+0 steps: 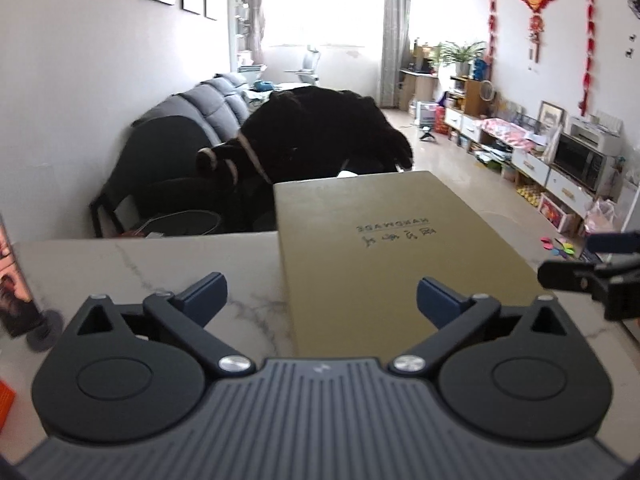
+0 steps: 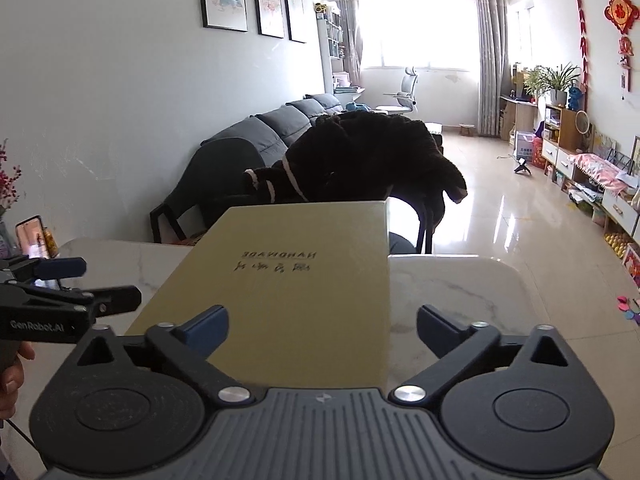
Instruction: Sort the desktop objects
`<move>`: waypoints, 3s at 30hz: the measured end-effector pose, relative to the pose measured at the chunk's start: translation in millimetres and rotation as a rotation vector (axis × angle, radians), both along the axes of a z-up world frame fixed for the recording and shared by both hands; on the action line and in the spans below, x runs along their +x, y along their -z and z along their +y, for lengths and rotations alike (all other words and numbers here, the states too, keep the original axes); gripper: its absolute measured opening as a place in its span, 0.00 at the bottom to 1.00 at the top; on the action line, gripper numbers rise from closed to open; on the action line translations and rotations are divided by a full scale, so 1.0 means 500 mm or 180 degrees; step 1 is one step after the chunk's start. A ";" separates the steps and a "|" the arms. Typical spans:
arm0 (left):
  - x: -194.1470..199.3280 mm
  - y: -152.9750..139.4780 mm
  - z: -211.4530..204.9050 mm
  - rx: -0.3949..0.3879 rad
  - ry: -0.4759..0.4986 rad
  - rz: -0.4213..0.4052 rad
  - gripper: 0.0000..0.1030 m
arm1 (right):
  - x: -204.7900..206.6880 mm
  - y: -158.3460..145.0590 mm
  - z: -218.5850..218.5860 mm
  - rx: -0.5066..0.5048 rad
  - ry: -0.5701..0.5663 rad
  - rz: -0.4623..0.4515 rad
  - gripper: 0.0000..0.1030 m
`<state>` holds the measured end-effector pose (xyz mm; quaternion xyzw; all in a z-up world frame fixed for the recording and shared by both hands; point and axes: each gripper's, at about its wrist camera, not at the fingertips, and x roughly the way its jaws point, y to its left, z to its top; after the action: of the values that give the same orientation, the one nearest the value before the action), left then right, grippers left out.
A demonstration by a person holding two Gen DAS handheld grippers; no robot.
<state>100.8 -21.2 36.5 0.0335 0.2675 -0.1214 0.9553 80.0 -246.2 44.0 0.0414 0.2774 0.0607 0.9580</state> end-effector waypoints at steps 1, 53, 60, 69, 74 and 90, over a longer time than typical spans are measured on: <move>-0.008 -0.001 0.003 -0.0005 -0.0034 0.0008 1.00 | -0.008 0.001 0.003 0.0008 0.0003 0.0015 0.99; -0.229 0.065 -0.028 0.0139 -0.0317 0.0432 1.00 | -0.280 0.091 0.070 0.0433 0.1129 0.0425 1.00; -0.228 0.061 -0.025 0.0134 -0.0319 0.0440 1.00 | -0.279 0.091 0.074 0.0435 0.1113 0.0432 1.00; -0.222 0.050 -0.019 0.0168 -0.0309 0.0407 1.00 | -0.272 0.090 0.076 0.0451 0.1058 0.0459 1.00; -0.218 0.049 -0.018 0.0187 -0.0301 0.0403 1.00 | -0.267 0.083 0.083 0.0432 0.1014 0.0451 1.00; -0.211 0.057 0.009 0.0177 -0.0476 0.0448 1.00 | -0.257 0.074 0.125 0.0227 0.0882 0.0408 1.00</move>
<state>-4.8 -16.9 7.9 0.0313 0.3390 -0.0444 0.9392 -48.4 -183.8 7.2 0.1170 0.3272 -0.0650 0.9354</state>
